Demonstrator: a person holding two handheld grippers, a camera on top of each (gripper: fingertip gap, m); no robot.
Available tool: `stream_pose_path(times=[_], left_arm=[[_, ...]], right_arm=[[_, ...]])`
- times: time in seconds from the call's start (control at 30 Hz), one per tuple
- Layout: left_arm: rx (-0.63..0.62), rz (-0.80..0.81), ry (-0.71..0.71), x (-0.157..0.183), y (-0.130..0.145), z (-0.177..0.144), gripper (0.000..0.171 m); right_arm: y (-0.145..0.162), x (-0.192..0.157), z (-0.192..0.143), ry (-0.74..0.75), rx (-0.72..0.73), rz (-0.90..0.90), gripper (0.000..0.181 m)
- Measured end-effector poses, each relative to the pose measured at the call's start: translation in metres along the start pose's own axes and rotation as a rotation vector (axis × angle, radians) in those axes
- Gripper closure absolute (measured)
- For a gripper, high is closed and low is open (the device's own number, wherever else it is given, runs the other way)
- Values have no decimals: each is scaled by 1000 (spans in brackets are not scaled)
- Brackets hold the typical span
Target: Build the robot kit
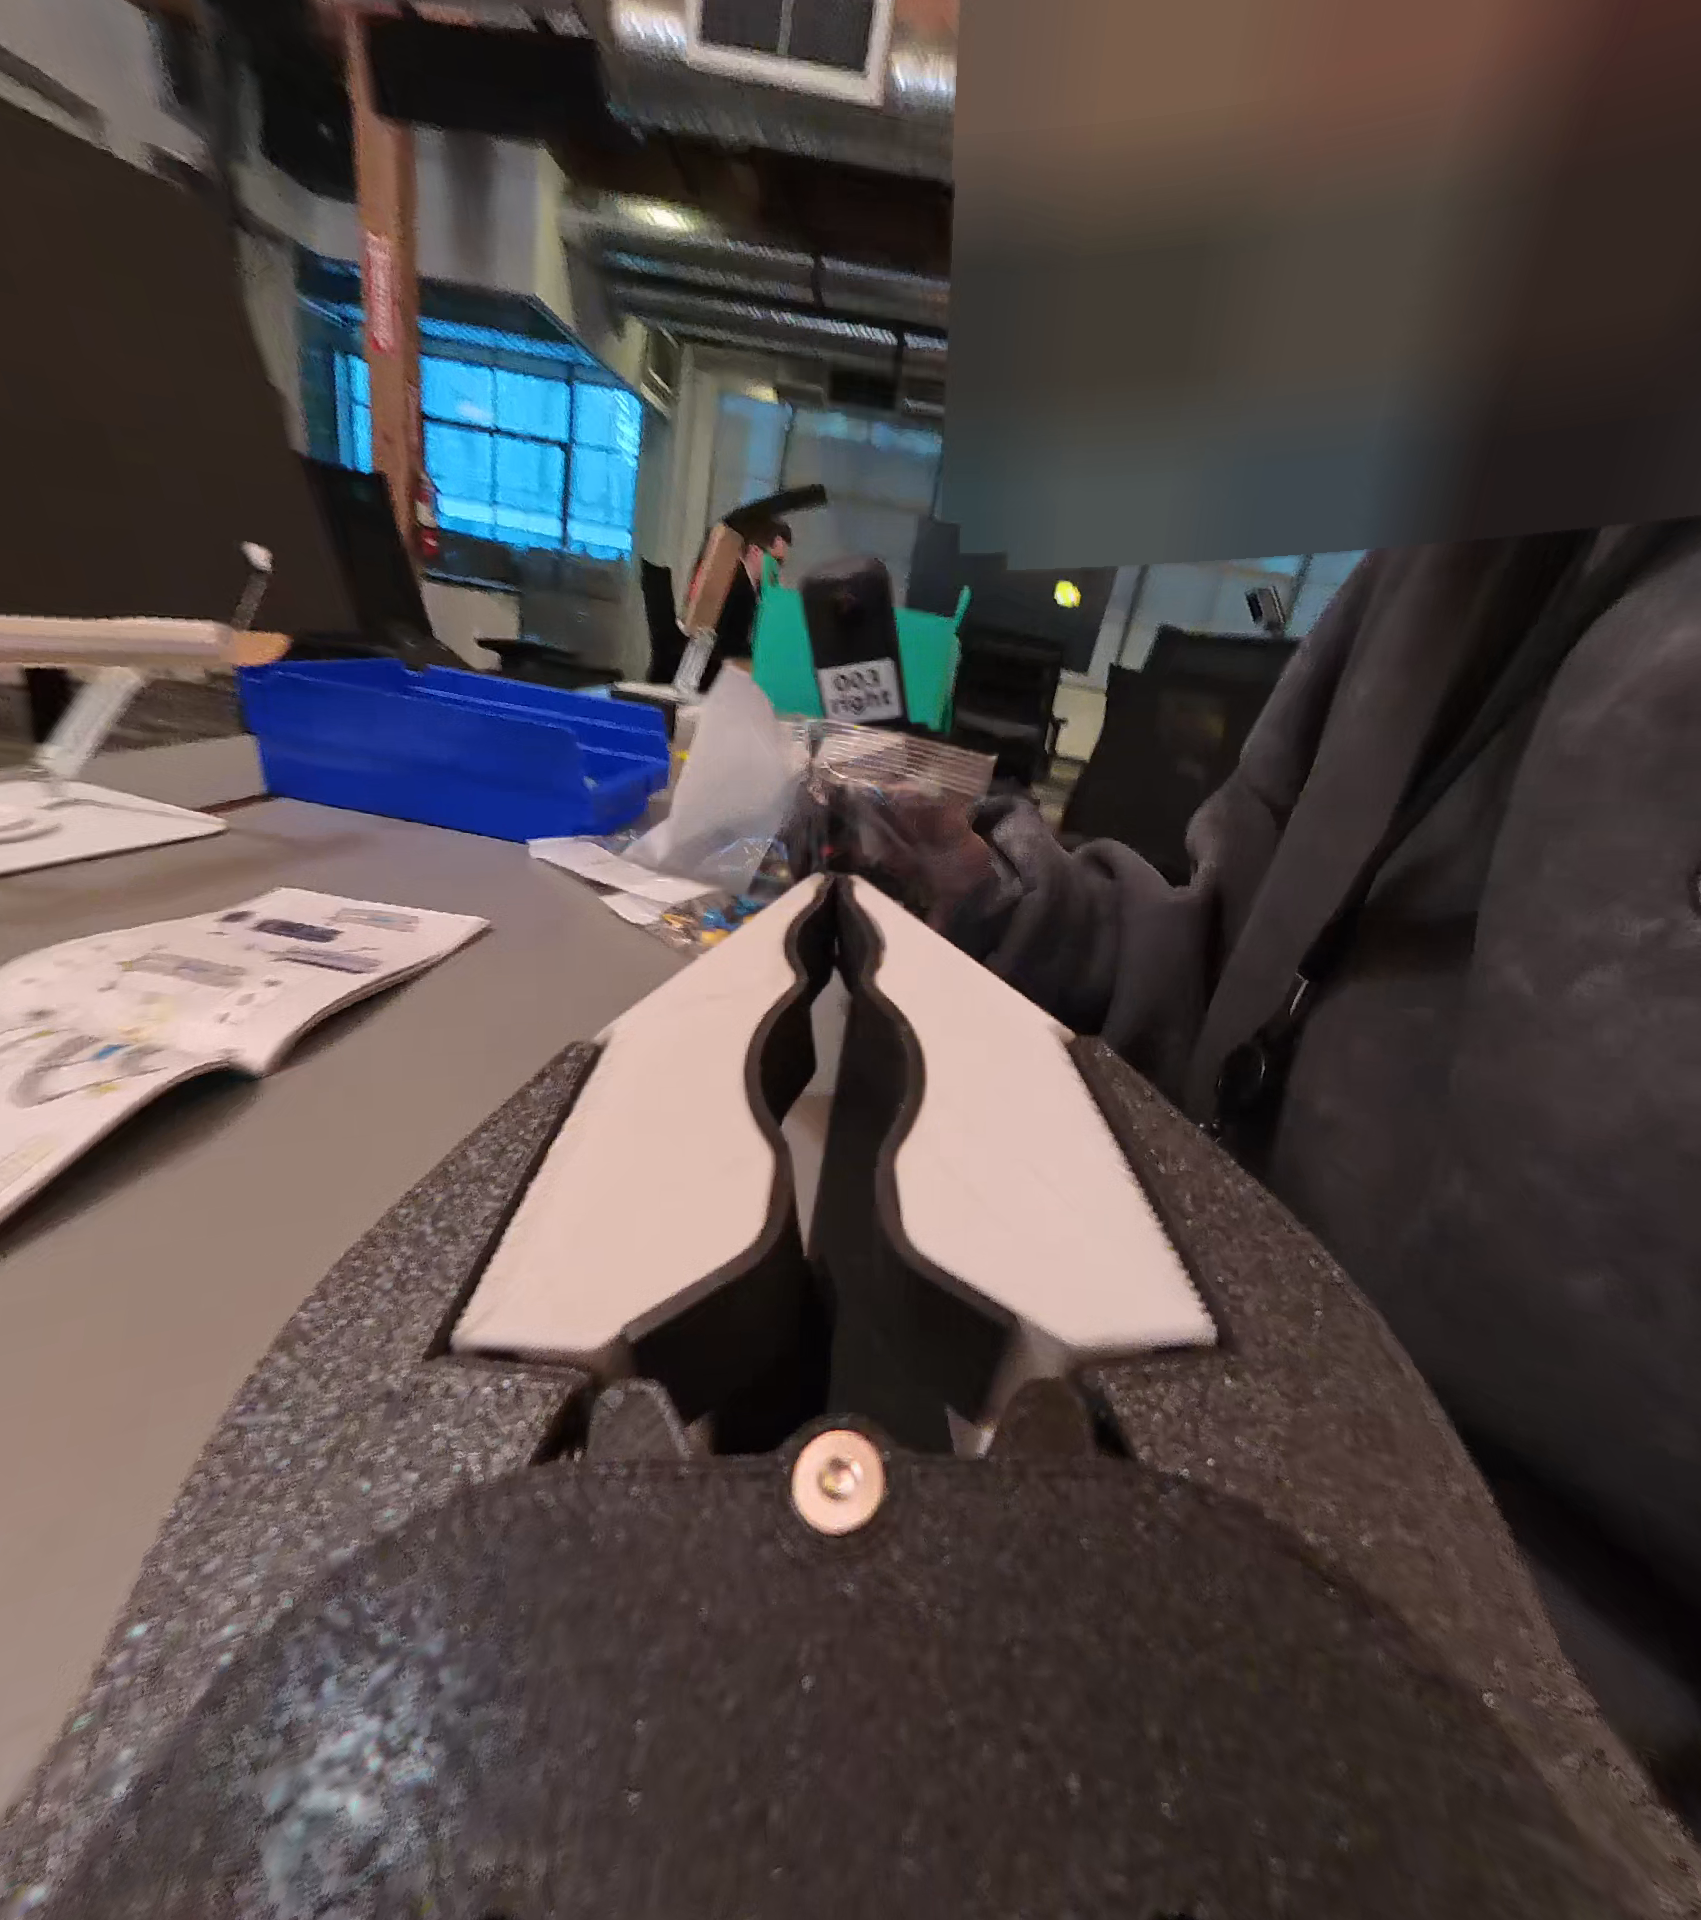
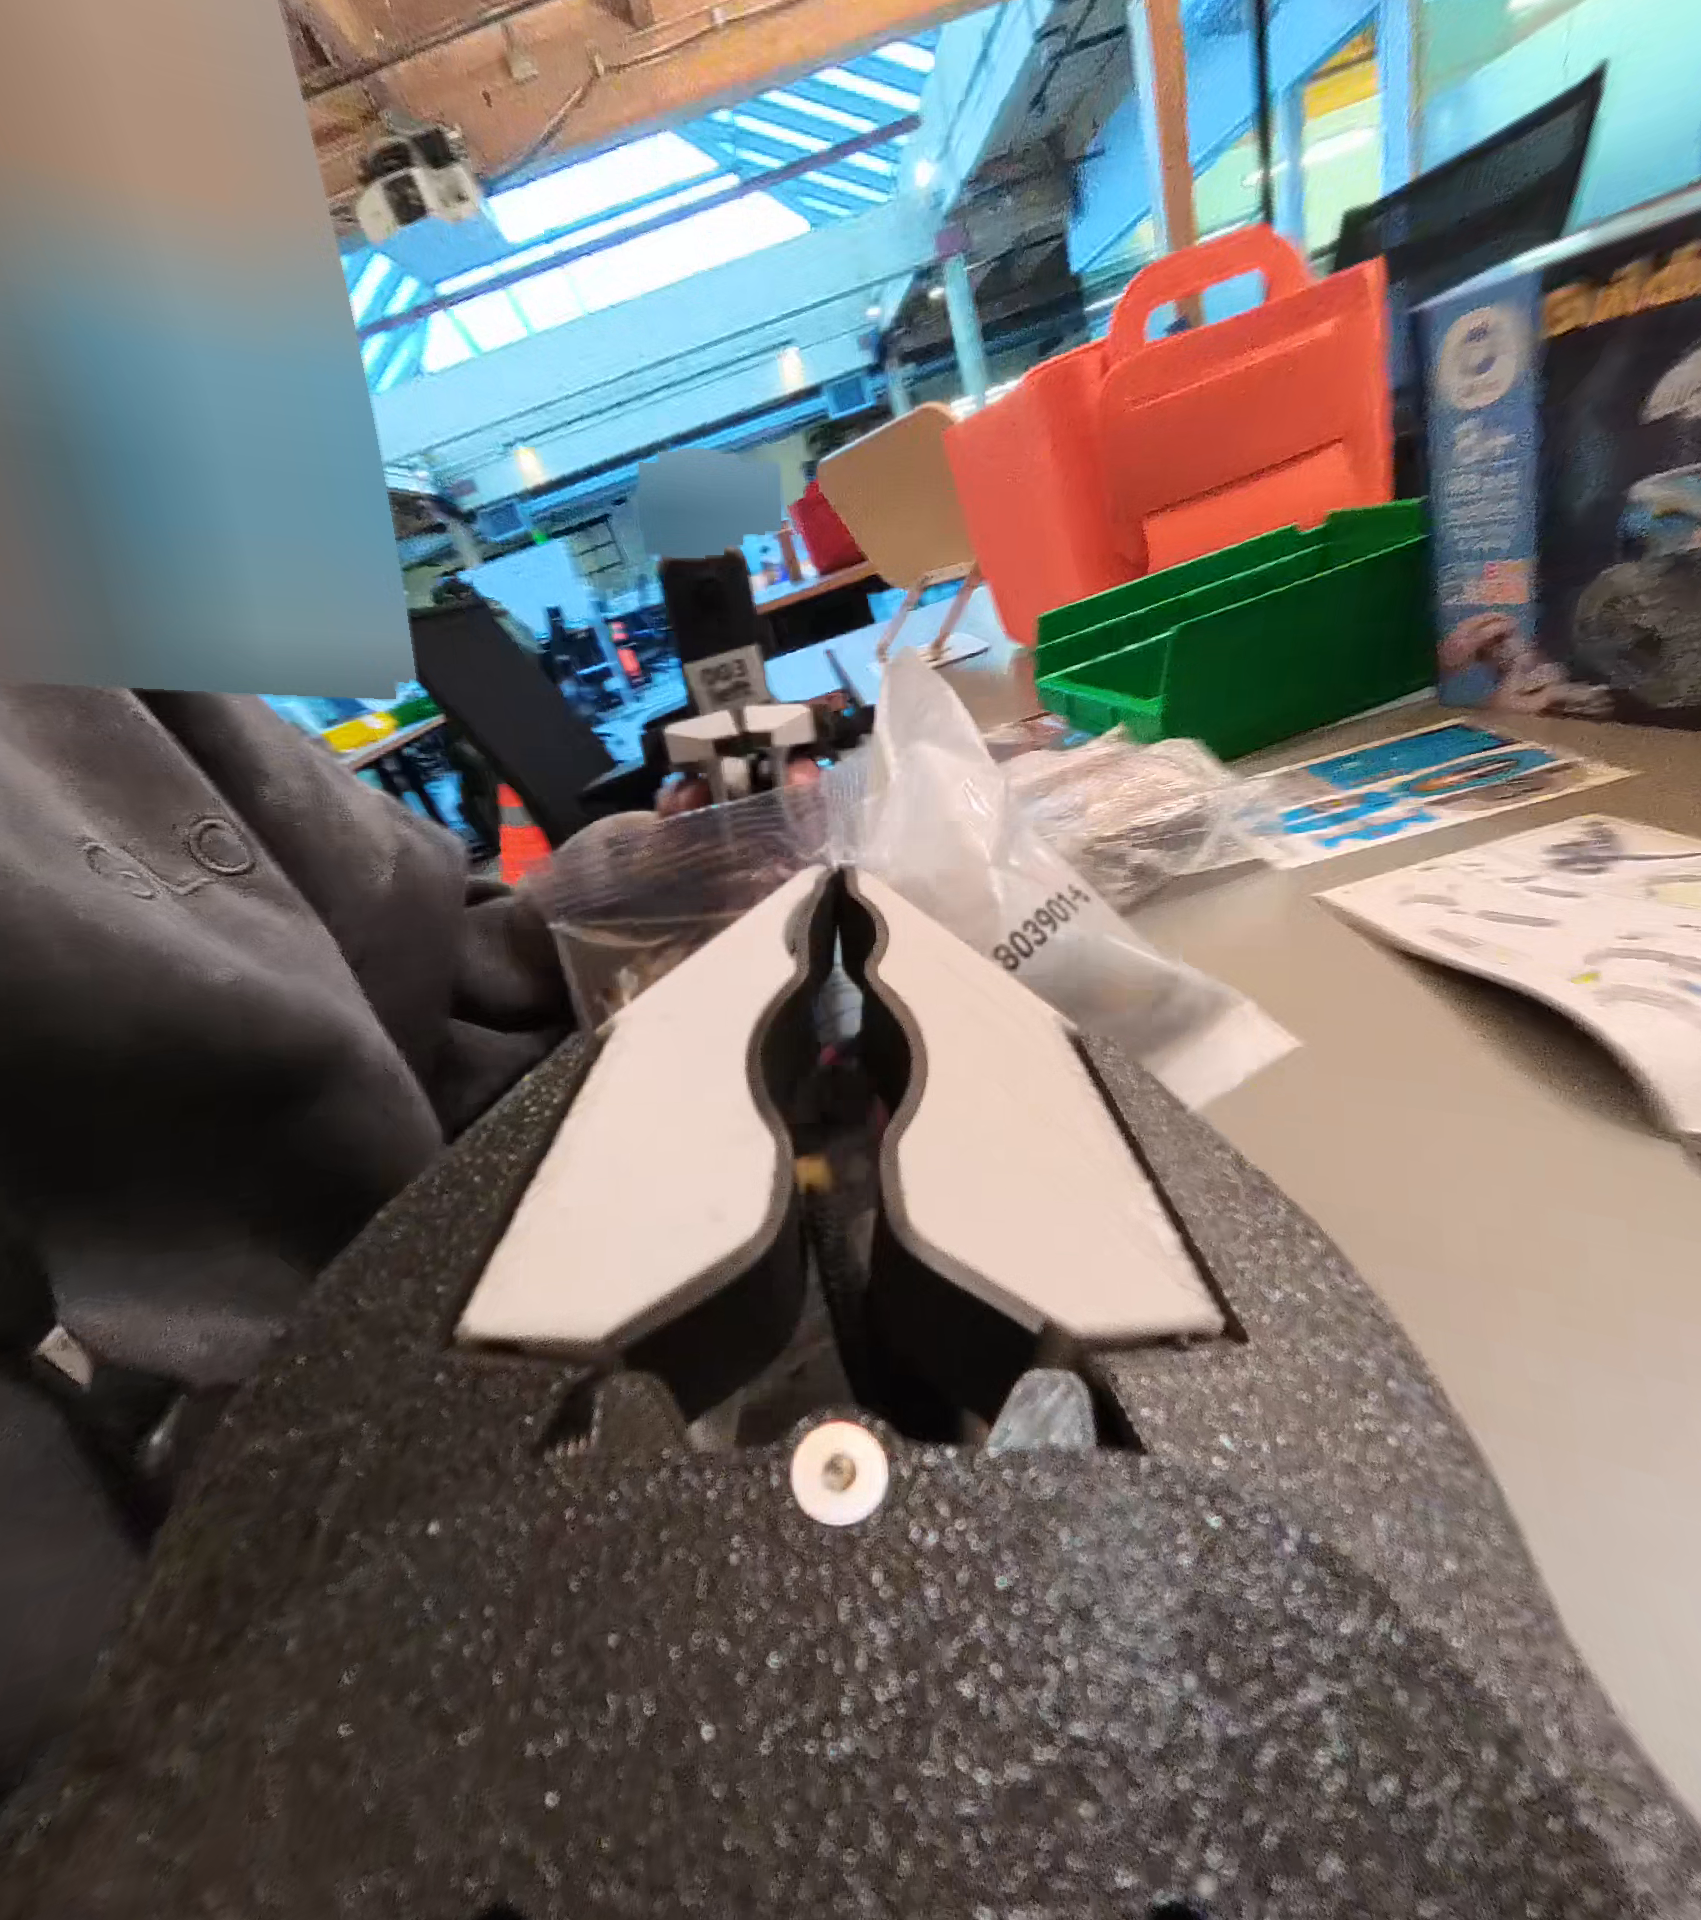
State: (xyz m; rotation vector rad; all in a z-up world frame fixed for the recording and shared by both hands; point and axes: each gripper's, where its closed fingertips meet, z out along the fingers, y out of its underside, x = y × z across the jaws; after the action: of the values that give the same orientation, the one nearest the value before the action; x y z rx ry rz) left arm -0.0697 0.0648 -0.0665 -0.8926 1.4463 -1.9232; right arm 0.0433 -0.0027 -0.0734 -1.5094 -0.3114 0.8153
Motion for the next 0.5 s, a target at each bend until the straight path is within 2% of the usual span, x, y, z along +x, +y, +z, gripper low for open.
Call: stream_pose_path(times=[0.07,0.13,0.2,0.27,0.3,0.33,0.43,0.5], left_arm=[[-94,-15,24,6,16,30,171],[-152,9,-14,4,29,44,171],[-150,6,-13,6,32,51,171],[-117,-26,-33,1,30,57,170],[-89,-58,-54,-6,27,61,151],[-66,-92,-50,-9,24,64,141],[-48,-152,58,3,24,73,137],[-44,-144,82,8,23,72,138]], right_arm=[[7,-11,17,-69,-10,48,181],[3,-13,17,-111,18,99,181],[0,-11,14,-129,41,131,181],[2,-25,17,-236,28,179,181],[6,-32,21,-287,5,207,181],[13,-39,25,-341,-34,244,181],[27,-46,36,-382,-107,258,181],[15,-58,29,-507,-57,347,181]])
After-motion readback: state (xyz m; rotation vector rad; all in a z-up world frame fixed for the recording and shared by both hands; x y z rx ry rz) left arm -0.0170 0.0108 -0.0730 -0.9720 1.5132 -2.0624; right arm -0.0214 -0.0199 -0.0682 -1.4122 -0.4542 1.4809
